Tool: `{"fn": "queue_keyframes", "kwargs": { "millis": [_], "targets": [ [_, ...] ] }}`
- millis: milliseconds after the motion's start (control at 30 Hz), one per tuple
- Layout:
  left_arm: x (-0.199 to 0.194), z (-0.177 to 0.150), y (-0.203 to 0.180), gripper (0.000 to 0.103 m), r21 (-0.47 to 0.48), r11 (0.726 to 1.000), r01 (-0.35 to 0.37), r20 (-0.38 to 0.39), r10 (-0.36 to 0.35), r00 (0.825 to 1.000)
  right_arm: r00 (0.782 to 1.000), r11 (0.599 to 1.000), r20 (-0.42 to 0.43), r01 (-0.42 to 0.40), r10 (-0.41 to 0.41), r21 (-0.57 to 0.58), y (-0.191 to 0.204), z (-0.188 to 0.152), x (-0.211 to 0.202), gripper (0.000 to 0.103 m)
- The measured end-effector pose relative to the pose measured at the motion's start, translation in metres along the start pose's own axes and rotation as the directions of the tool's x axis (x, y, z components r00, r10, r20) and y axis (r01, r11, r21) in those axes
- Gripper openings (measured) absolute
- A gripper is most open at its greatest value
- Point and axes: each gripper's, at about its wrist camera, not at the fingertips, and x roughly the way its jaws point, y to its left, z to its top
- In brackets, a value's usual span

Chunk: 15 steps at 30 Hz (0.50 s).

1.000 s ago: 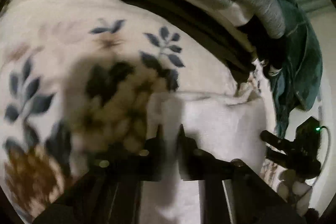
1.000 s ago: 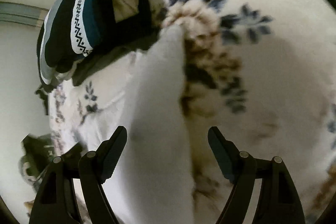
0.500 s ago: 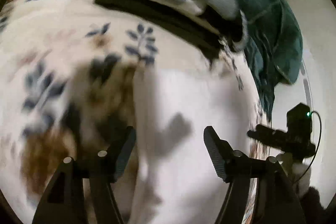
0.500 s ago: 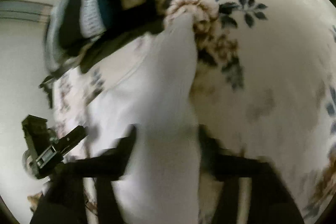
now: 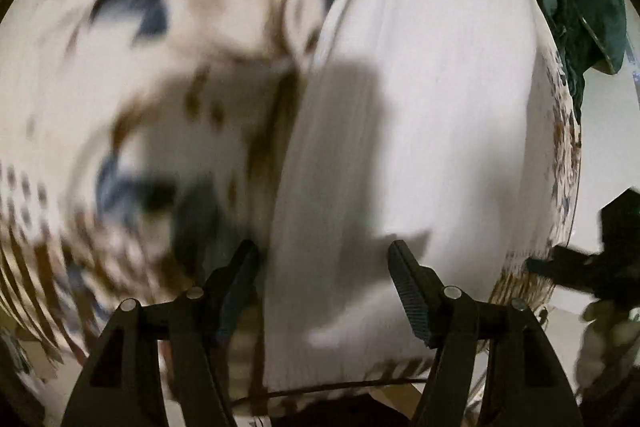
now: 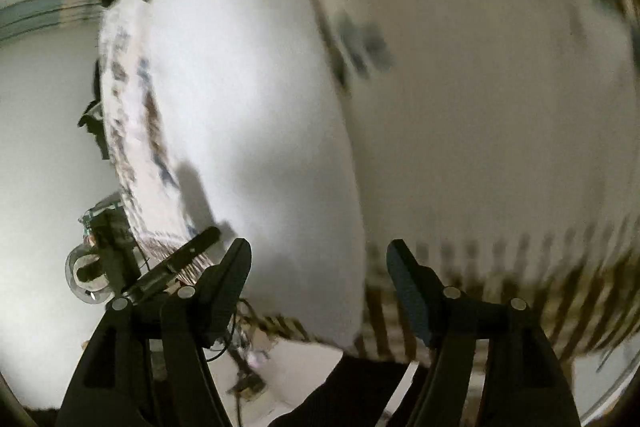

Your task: Fold small clothes

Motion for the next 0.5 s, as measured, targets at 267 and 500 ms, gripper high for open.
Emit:
{"fn": "queue_keyframes", "kwargs": {
  "millis": [267, 500],
  "targets": [
    [-0.006, -0.034, 0.006, 0.014, -0.014, 1.0, 0.017, 0.064, -0.016, 0.998, 0.998, 0.995, -0.005, -0.067, 0.068, 0.067, -0.021, -0.057, 0.058, 0.047],
    [-0.026, -0.037, 0.037, 0.007, -0.064, 0.996, 0.055, 0.132, -0.046, 0.99, 1.0, 1.0, -0.007, 0.004, -0.004, 0.023, -0.009, -0.085, 0.074, 0.007]
  ]
}}
